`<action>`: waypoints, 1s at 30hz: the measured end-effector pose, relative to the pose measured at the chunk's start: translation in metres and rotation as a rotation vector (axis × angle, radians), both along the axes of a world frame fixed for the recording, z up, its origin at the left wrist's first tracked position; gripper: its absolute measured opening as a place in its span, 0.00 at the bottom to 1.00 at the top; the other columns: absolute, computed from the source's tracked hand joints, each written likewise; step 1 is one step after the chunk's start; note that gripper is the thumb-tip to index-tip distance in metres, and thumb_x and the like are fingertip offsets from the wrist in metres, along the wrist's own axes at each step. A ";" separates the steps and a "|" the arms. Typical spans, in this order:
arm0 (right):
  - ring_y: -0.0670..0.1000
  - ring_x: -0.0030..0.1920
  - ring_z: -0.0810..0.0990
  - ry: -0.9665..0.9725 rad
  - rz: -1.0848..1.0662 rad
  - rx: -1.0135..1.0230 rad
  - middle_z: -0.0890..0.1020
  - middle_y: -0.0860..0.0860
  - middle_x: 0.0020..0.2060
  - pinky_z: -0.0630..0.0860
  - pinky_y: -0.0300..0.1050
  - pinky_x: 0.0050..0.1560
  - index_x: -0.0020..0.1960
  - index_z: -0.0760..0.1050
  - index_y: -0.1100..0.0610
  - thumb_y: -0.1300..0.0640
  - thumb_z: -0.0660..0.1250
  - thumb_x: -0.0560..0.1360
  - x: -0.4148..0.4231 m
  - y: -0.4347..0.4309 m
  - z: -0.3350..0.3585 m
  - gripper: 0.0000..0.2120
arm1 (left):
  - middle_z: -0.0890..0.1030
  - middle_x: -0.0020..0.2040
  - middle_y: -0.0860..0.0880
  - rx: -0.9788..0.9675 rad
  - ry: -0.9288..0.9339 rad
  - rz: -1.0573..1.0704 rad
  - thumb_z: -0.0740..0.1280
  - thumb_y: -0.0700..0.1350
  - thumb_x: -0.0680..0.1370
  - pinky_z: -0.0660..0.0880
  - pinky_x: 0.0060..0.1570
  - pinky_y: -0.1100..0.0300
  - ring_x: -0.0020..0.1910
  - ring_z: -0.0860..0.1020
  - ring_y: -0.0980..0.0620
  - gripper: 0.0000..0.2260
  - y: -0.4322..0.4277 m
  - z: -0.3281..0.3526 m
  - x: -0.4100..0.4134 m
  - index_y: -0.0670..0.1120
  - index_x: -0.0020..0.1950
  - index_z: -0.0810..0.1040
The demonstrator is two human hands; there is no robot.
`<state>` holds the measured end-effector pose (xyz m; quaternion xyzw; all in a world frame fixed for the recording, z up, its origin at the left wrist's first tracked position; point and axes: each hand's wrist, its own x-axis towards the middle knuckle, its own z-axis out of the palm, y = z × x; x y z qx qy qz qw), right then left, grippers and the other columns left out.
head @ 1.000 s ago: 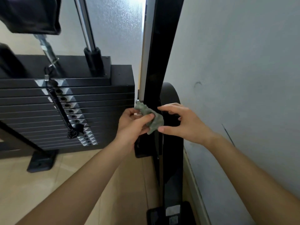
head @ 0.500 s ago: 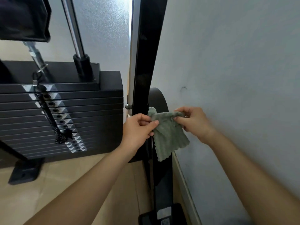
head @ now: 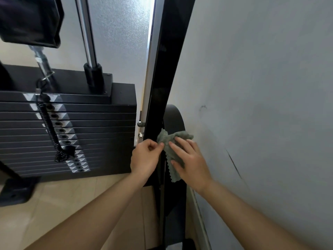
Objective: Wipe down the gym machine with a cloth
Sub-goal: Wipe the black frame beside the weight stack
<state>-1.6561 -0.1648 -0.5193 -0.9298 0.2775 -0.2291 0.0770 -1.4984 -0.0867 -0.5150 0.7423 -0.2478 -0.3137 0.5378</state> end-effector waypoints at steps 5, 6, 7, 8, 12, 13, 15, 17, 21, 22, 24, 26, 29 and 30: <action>0.53 0.79 0.54 0.089 -0.020 0.046 0.60 0.45 0.80 0.61 0.51 0.77 0.79 0.62 0.48 0.47 0.71 0.77 0.006 -0.016 0.004 0.34 | 0.80 0.50 0.59 -0.142 -0.293 0.125 0.71 0.51 0.78 0.79 0.47 0.54 0.47 0.80 0.60 0.06 0.009 0.013 -0.004 0.55 0.53 0.78; 0.52 0.80 0.52 0.102 -0.030 0.076 0.58 0.44 0.80 0.59 0.51 0.78 0.79 0.61 0.47 0.45 0.71 0.76 0.010 -0.020 0.007 0.36 | 0.79 0.54 0.59 -0.182 -0.314 0.133 0.71 0.50 0.78 0.80 0.50 0.53 0.50 0.79 0.60 0.09 0.009 0.013 -0.004 0.55 0.57 0.77; 0.51 0.80 0.50 0.118 -0.044 0.101 0.56 0.44 0.80 0.57 0.50 0.78 0.80 0.59 0.46 0.43 0.72 0.75 0.014 -0.023 0.011 0.38 | 0.77 0.58 0.58 -0.210 -0.339 0.133 0.71 0.49 0.78 0.79 0.52 0.52 0.54 0.78 0.60 0.12 0.010 0.014 -0.005 0.55 0.61 0.76; 0.50 0.80 0.48 0.135 -0.060 0.128 0.54 0.43 0.81 0.55 0.50 0.79 0.80 0.57 0.45 0.41 0.72 0.74 0.018 -0.027 0.016 0.40 | 0.75 0.62 0.57 -0.227 -0.365 0.126 0.70 0.47 0.79 0.79 0.55 0.53 0.58 0.77 0.59 0.16 0.010 0.014 -0.005 0.55 0.66 0.74; 0.49 0.81 0.46 0.103 -0.098 0.292 0.52 0.40 0.81 0.52 0.50 0.79 0.80 0.56 0.43 0.37 0.72 0.72 0.037 -0.042 0.031 0.43 | 0.66 0.75 0.55 -0.254 -0.416 0.060 0.67 0.44 0.80 0.72 0.68 0.56 0.71 0.70 0.57 0.28 0.012 0.015 -0.005 0.52 0.79 0.64; 0.48 0.81 0.46 0.087 -0.103 0.330 0.52 0.40 0.81 0.52 0.51 0.79 0.80 0.57 0.43 0.37 0.73 0.72 0.043 -0.046 0.034 0.43 | 0.65 0.76 0.55 -0.268 -0.407 0.042 0.66 0.43 0.81 0.72 0.70 0.54 0.73 0.69 0.56 0.28 0.012 0.016 -0.004 0.52 0.80 0.62; 0.48 0.81 0.48 0.065 -0.116 0.398 0.55 0.41 0.80 0.53 0.51 0.79 0.80 0.59 0.44 0.38 0.74 0.71 0.053 -0.056 0.040 0.43 | 0.67 0.76 0.54 -0.300 -0.390 0.018 0.65 0.41 0.82 0.71 0.71 0.49 0.74 0.69 0.55 0.29 0.010 0.016 -0.001 0.52 0.81 0.61; 0.48 0.80 0.53 0.023 -0.128 0.467 0.58 0.42 0.80 0.55 0.51 0.79 0.79 0.62 0.45 0.40 0.76 0.70 0.063 -0.066 0.045 0.41 | 0.68 0.74 0.55 -0.322 -0.364 0.019 0.65 0.39 0.81 0.72 0.70 0.48 0.73 0.70 0.56 0.28 0.011 0.017 0.002 0.52 0.81 0.62; 0.48 0.77 0.63 -0.131 -0.135 0.613 0.63 0.44 0.78 0.63 0.45 0.75 0.76 0.69 0.49 0.47 0.79 0.70 0.074 -0.075 0.048 0.38 | 0.73 0.69 0.58 -0.358 -0.282 0.009 0.67 0.37 0.80 0.75 0.67 0.52 0.67 0.74 0.60 0.28 0.012 0.019 0.008 0.54 0.78 0.67; 0.47 0.77 0.63 -0.138 -0.135 0.615 0.63 0.44 0.78 0.63 0.44 0.75 0.76 0.69 0.49 0.48 0.79 0.70 0.074 -0.075 0.047 0.38 | 0.74 0.68 0.58 -0.370 -0.267 0.002 0.68 0.37 0.80 0.76 0.67 0.52 0.66 0.74 0.60 0.28 0.013 0.019 0.011 0.53 0.77 0.68; 0.46 0.77 0.62 -0.116 -0.131 0.598 0.62 0.43 0.79 0.63 0.44 0.75 0.77 0.68 0.49 0.47 0.78 0.70 0.071 -0.073 0.045 0.39 | 0.75 0.67 0.57 -0.392 -0.231 -0.008 0.69 0.37 0.79 0.77 0.65 0.51 0.66 0.76 0.59 0.26 0.014 0.020 0.017 0.53 0.76 0.71; 0.46 0.77 0.61 -0.083 -0.119 0.579 0.61 0.42 0.79 0.62 0.44 0.75 0.77 0.66 0.49 0.46 0.79 0.69 0.062 -0.070 0.043 0.40 | 0.77 0.66 0.57 -0.383 -0.232 -0.026 0.70 0.39 0.79 0.78 0.64 0.51 0.65 0.76 0.58 0.25 0.015 0.021 0.023 0.52 0.75 0.72; 0.46 0.77 0.62 0.005 -0.097 0.496 0.61 0.41 0.78 0.64 0.46 0.75 0.77 0.66 0.48 0.44 0.79 0.68 0.044 -0.062 0.041 0.42 | 0.81 0.63 0.56 -0.365 -0.448 -0.017 0.71 0.42 0.78 0.80 0.60 0.50 0.61 0.79 0.58 0.23 0.018 0.030 0.029 0.51 0.73 0.74; 0.46 0.76 0.62 0.041 -0.100 0.434 0.62 0.41 0.78 0.65 0.48 0.75 0.77 0.67 0.47 0.44 0.79 0.68 0.038 -0.058 0.040 0.41 | 0.81 0.61 0.55 -0.382 -0.570 0.001 0.71 0.42 0.78 0.80 0.58 0.50 0.60 0.79 0.57 0.21 0.020 0.036 0.031 0.50 0.72 0.76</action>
